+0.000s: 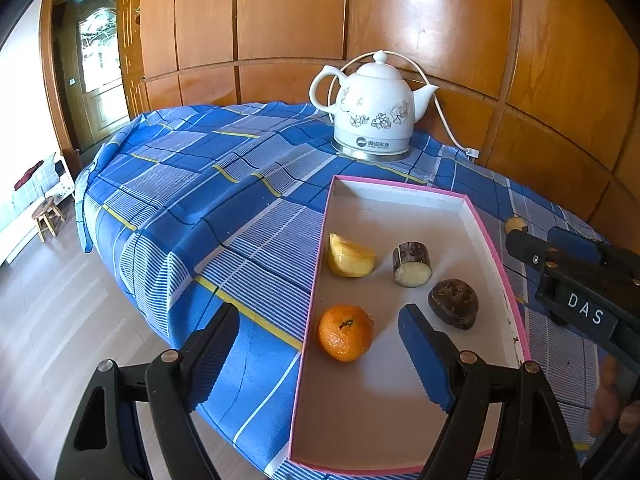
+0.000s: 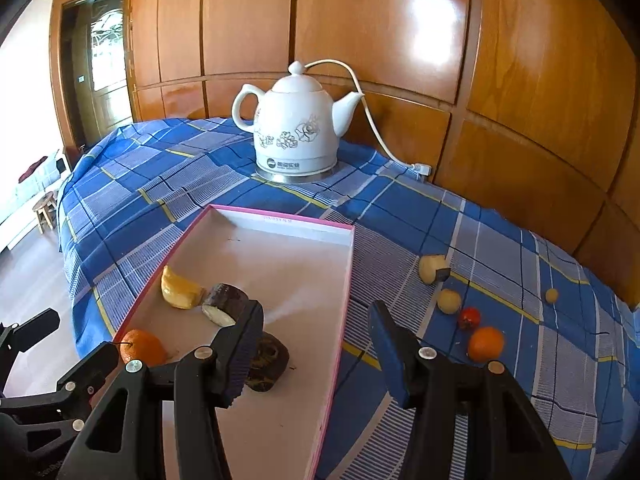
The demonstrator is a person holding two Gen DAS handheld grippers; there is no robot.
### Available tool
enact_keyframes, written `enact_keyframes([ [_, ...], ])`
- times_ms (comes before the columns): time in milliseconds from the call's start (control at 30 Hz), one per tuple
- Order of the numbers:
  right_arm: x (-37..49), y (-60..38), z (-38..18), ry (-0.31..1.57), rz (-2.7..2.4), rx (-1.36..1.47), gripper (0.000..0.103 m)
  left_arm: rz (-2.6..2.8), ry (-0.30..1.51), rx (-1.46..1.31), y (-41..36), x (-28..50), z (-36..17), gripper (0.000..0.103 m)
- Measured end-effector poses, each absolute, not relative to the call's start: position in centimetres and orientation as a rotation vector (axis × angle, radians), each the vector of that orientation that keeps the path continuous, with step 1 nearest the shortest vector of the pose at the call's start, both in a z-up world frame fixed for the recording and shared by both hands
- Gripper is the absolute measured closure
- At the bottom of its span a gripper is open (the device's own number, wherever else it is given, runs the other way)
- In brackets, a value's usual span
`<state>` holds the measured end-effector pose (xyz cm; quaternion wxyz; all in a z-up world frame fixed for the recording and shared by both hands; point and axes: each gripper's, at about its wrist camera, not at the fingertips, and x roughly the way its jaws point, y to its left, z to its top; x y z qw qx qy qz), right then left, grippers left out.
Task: Organize fruits
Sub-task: 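Withdraw both tools from the tray toward the fruits on the cloth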
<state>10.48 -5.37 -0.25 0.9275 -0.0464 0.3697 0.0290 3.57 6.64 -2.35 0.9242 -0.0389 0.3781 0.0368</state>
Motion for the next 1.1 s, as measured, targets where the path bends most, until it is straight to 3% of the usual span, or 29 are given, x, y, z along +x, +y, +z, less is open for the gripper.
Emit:
enact_keyframes([
  [467, 10.2, -4.7, -0.1, 0.734, 0.054, -0.121, 0.048, 0.083, 0.774, -0.094, 7.2, 3.7, -2.5, 0.02],
  [1100, 9.7, -13.5, 3.0, 0.648, -0.138, 0.001, 0.048, 0.014, 0.785, -0.018, 3.7, 4.3, -2.1, 0.02],
])
